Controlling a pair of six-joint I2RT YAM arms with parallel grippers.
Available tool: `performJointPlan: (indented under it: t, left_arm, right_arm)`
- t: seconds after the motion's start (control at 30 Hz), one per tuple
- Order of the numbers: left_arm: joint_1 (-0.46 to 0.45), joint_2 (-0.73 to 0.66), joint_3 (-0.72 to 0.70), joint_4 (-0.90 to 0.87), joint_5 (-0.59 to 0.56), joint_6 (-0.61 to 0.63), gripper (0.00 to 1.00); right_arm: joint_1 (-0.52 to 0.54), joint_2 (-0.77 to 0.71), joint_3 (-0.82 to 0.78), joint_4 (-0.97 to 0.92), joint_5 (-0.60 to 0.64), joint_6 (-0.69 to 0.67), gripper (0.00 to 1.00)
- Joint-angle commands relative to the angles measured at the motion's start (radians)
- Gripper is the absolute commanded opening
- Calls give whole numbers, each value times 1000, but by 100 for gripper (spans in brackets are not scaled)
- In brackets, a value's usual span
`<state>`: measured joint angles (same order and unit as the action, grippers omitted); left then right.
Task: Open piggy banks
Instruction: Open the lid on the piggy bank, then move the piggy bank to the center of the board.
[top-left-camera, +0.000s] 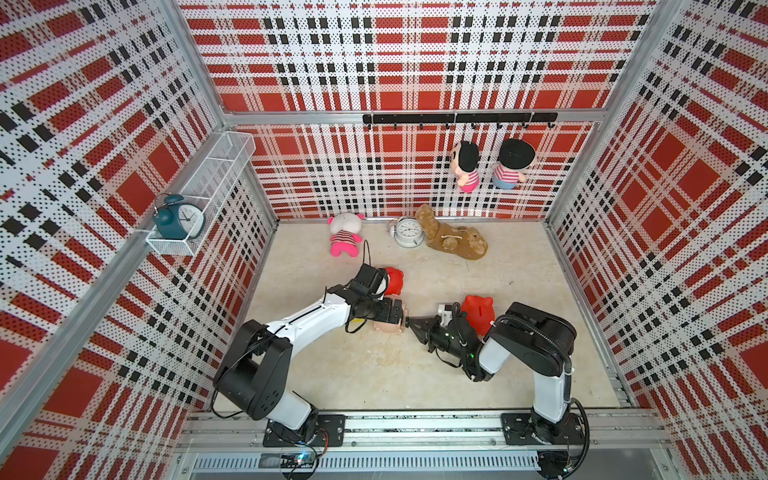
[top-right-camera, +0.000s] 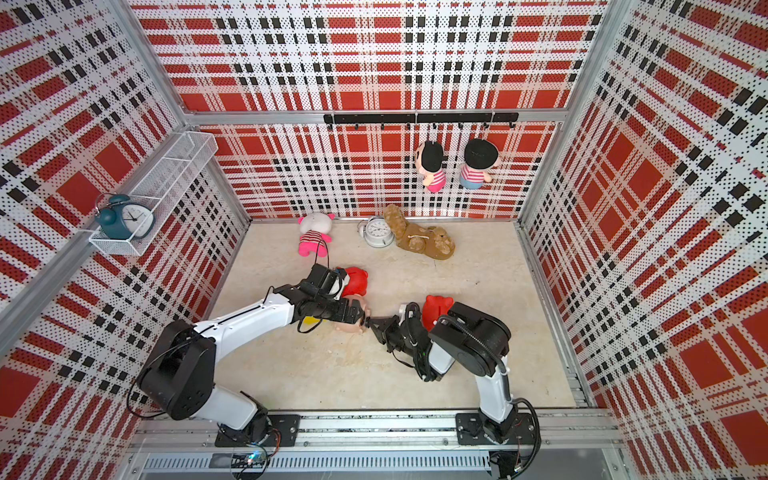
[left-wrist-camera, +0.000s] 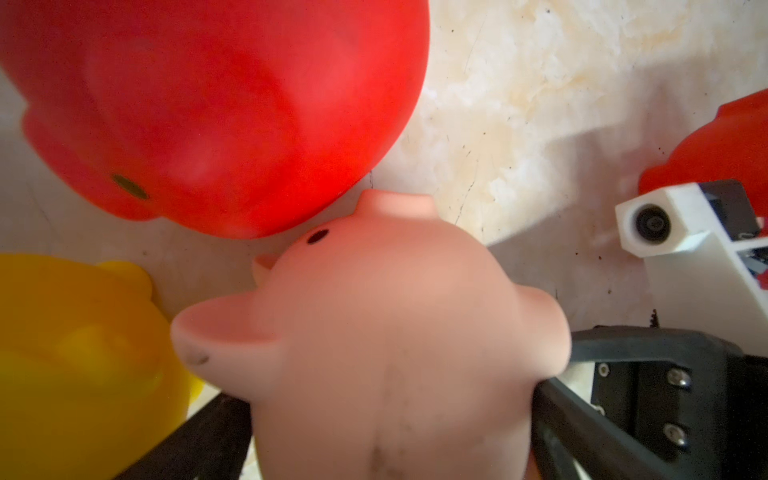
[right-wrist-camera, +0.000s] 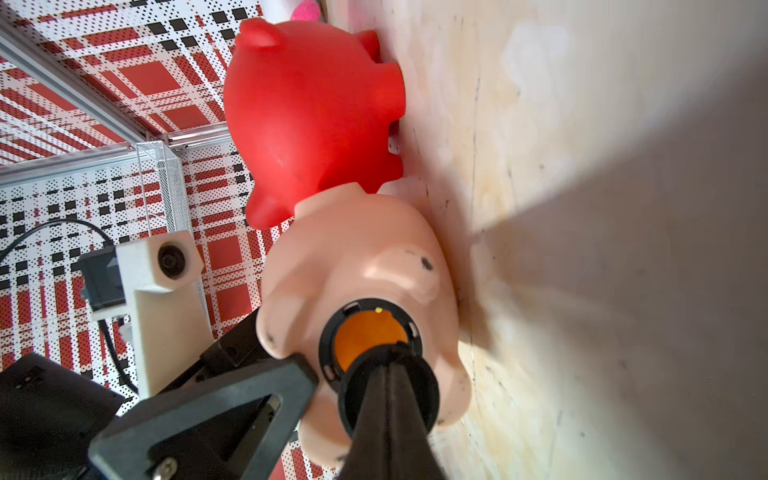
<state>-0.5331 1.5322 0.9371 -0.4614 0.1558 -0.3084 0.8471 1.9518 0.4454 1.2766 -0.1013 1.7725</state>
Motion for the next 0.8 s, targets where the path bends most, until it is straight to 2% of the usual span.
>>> performJointPlan:
  t: [0.0, 0.17, 0.37, 0.53, 0.77]
  left_arm:
    - [-1, 53, -37, -85, 6, 6, 100]
    - [-16, 41, -57, -44, 22, -33, 100]
    - [-105, 62, -48, 18, 17, -115, 100]
    - [-150, 91, -42, 136, 21, -207, 100]
    - [-171, 171, 47, 226, -50, -285, 100]
  right_arm:
    - [-5, -36, -11, 16, -2, -11, 0]
    - [-12, -124, -6, -109, -20, -123, 0]
    - [-50, -318, 4, -411, -26, -318, 0]
    - [-110, -506, 6, -662, 1, -472, 0]
    - [-225, -736, 24, -989, 37, -678, 0]
